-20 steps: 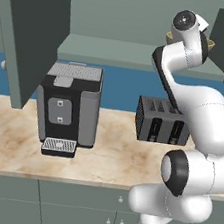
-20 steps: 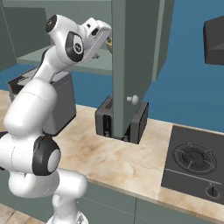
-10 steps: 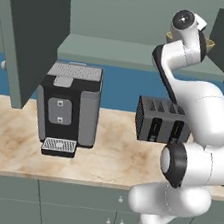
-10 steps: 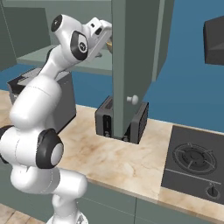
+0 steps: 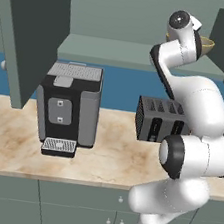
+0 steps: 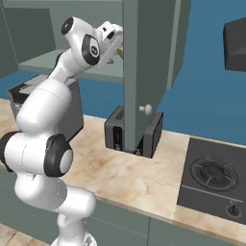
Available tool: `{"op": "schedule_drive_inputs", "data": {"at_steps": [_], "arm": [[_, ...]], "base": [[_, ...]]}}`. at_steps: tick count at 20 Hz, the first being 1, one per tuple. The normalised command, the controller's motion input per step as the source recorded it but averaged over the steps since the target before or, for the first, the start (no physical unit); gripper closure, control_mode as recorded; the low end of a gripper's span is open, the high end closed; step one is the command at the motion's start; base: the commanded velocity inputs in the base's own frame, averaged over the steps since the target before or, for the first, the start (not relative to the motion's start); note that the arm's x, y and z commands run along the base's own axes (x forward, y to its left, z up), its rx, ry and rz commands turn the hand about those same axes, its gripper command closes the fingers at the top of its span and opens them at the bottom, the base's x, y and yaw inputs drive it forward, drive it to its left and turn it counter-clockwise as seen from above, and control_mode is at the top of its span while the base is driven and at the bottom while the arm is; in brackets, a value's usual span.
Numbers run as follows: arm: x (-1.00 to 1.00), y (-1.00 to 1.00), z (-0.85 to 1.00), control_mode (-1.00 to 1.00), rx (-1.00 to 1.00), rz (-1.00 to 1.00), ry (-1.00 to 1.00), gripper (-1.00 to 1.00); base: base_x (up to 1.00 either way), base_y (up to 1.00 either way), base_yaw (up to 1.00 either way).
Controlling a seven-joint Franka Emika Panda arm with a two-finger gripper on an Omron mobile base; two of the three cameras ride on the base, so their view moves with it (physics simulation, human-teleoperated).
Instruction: Move the bowls from the cabinet to the plates on the dining table.
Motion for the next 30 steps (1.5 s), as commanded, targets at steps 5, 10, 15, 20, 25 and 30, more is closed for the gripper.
{"op": "schedule_drive_inputs", "data": {"at_steps": [5, 10, 15, 20, 25, 30], "arm": [[0.19, -0.03, -0.01, -1.0, 0.0, 0.0, 0.02, -1.0], [0.2, -0.04, 0.0, -1.0, 0.0, 0.0, 0.02, -1.0], [0.19, -0.05, -0.03, -1.0, 0.0, 0.0, 0.02, -1.0], [0.17, -0.08, -0.05, -1.0, 0.01, 0.0, 0.02, -1.0], [0.08, -0.07, -0.1, -1.0, 0.01, 0.0, 0.02, -1.0], [0.02, -0.07, -0.09, -1.0, 0.02, 0.0, 0.03, -1.0]], "base": [[0.0, 0.0, 0.0], [0.0, 0.0, 0.0], [0.0, 0.0, 0.0], [0.0, 0.0, 0.0], [0.0, 0.0, 0.0], [0.0, 0.0, 0.0]]}}
